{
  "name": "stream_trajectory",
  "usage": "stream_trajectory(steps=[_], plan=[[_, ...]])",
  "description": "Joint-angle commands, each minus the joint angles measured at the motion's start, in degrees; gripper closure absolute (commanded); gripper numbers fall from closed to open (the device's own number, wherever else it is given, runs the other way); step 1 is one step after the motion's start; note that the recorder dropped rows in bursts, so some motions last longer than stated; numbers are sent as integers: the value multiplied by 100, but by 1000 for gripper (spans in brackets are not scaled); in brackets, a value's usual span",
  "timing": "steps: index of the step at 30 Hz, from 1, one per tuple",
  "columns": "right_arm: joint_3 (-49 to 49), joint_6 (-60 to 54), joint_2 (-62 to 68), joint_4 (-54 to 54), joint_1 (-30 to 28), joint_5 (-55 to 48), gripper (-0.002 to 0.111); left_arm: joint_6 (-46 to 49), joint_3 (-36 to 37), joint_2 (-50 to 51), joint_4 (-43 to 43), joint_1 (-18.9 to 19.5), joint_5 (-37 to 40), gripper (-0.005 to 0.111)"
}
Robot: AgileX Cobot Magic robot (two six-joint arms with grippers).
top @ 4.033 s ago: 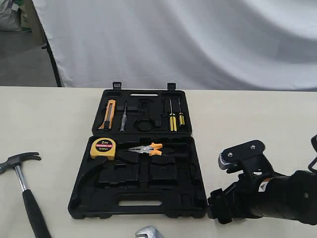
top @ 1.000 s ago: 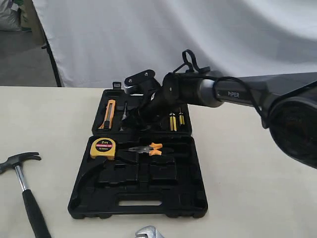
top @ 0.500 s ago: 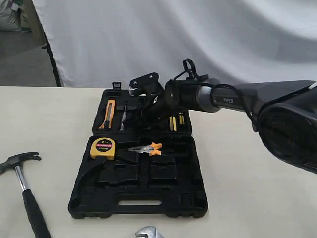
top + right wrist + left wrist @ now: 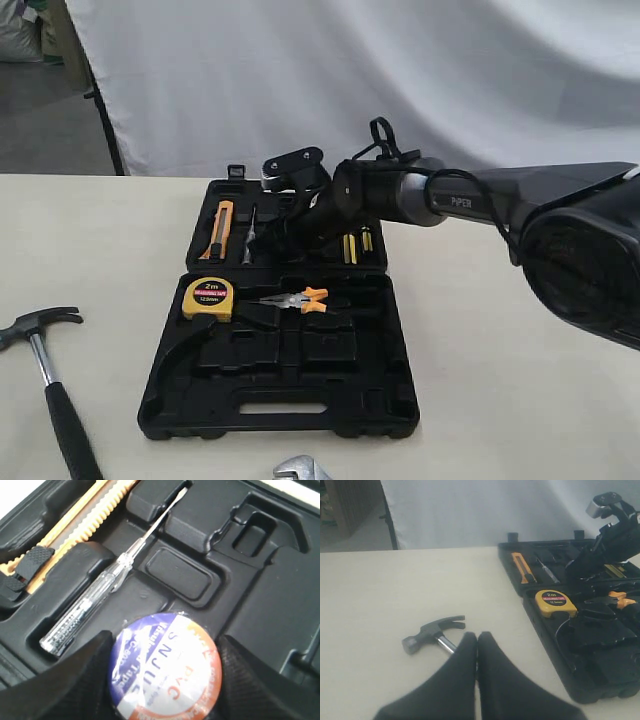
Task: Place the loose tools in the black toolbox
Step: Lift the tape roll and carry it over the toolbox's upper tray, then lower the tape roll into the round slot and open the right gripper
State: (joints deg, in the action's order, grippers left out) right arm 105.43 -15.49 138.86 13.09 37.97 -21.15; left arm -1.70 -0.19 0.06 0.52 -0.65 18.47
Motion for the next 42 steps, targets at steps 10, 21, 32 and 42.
stream_trajectory(steps=[10,21,32,42], plan=[[-55,652,116,-431,-35,-356,94,-6,19,-6,-15,-40,-15,106],[239,686,116,-511,-63,-532,47,-6,19,-6,-15,-40,-15,106],[1804,697,116,-505,-267,-2388,47,-6,19,-6,-15,-40,-15,106],[2087,588,116,-439,-267,-2968,100,-6,19,-6,-15,-40,-15,106]])
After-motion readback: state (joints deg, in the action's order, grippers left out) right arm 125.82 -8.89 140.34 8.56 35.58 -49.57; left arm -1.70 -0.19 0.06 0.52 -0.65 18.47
